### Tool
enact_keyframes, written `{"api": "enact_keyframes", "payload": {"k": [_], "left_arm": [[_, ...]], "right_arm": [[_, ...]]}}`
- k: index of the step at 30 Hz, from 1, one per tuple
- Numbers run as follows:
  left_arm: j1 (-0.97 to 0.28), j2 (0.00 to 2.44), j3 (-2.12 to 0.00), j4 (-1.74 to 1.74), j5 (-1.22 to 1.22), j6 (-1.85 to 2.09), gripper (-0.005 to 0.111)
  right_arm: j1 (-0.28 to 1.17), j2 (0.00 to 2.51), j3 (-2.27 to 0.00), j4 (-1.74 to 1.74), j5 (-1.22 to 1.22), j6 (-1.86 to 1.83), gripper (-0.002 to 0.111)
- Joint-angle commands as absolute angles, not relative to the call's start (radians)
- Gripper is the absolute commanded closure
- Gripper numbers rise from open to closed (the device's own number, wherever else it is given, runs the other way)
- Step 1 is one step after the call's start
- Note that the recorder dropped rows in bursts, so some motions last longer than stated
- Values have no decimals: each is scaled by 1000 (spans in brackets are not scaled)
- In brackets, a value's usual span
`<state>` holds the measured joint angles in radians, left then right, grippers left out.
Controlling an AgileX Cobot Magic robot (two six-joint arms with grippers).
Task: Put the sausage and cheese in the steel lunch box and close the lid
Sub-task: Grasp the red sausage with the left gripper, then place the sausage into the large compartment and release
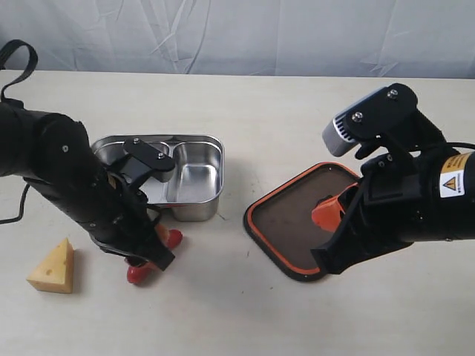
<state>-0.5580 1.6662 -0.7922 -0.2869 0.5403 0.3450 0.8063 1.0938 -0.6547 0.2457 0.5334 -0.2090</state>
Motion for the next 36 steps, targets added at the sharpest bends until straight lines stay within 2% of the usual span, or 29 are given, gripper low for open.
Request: {"api": "enact_keyframes", "payload": {"k": [1,6,8,9,11,18,24,31,36], "left_arm": [[-562,1709,-794,-277,479,333,46],[-562,1764,-794,-270,457,333,47],[-562,1766,-794,-274,454,293,63],[-562,1766,-794,-279,464,290,83],[-562,1766,-794,-279,504,294,106],[-562,1585,-794,-286,593,298,107],[-547,1409,-799,-203,468,286,107],[-382,1471,-860,-112,420,208,107],[-341,1547,-892,-112,372,223,107]], "right_arm": [[808,1084,-653,233,530,-207,108],[808,1084,-653,229,530,-208,108],[808,1084,-653,229,530,-208,108],[808,1084,-653,225,530,-208,108],[808,1084,-653,225,530,-208,108],[808,1084,-653,214,530,-207,108],[808,1084,-653,212,528,-202,108],[808,1084,-653,212,522,-198,108],[808,1084,-653,212,494,-181,108]]}}
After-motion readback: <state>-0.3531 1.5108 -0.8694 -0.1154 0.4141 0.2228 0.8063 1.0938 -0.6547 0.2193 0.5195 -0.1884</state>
